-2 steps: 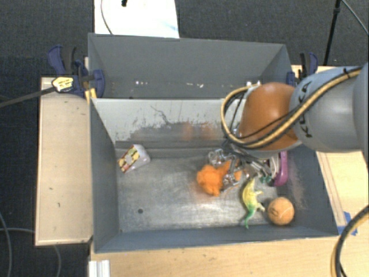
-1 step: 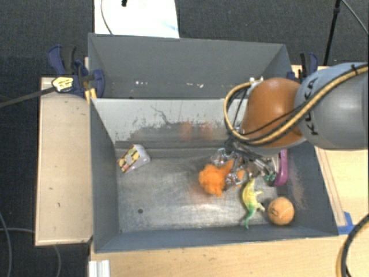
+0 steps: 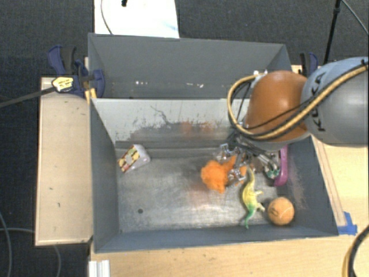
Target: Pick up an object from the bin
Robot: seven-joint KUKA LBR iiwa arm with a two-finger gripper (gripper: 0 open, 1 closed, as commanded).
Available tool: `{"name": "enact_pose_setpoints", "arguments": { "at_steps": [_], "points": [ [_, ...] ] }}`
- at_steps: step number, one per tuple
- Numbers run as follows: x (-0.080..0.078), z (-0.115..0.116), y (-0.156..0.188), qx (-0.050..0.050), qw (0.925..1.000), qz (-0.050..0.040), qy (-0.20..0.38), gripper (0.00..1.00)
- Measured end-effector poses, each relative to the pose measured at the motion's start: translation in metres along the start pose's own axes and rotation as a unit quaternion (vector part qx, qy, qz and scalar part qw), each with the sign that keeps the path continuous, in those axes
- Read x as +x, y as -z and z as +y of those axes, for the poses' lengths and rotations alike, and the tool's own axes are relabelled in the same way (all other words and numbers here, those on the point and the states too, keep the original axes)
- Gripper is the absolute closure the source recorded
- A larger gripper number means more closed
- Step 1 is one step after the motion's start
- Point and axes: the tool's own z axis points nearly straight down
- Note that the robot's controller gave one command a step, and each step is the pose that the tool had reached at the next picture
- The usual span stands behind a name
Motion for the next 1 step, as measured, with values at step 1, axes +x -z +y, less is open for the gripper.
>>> {"name": "enact_pose_setpoints", "arguments": {
  "at_steps": [1],
  "points": [
    [-0.0011, -0.0003, 0.0208, 0.001, 1.0000, -0.0024, 0.000, 1.00]
  ]
}}
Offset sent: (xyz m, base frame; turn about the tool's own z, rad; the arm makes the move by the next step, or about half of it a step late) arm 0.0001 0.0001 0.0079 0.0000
